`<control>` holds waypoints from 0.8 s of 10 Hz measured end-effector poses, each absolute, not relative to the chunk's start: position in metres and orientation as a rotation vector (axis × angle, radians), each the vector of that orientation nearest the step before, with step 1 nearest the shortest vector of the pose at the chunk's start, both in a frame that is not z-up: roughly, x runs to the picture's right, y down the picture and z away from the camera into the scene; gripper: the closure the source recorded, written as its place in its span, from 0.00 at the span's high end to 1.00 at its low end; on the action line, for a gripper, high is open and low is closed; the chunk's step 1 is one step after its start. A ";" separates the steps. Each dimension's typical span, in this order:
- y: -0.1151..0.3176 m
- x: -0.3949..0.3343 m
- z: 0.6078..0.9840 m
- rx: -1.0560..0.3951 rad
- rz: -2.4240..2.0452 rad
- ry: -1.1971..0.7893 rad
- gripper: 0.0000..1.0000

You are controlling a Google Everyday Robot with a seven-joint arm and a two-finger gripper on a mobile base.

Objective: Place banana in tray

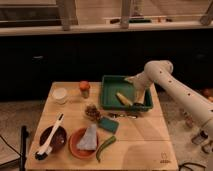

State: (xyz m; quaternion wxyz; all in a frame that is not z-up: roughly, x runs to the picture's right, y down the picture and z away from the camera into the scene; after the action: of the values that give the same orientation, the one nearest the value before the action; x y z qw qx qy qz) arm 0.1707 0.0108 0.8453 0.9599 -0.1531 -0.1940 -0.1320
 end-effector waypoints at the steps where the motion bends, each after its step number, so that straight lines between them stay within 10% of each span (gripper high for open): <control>1: 0.010 0.170 0.843 -0.308 -0.272 -0.393 0.80; 8: 0.008 0.172 0.832 -0.304 -0.287 -0.397 0.80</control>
State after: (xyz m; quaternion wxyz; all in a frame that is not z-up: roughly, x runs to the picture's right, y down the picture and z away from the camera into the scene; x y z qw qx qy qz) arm 0.1717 0.0076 0.8321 0.9588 -0.1500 -0.1956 -0.1415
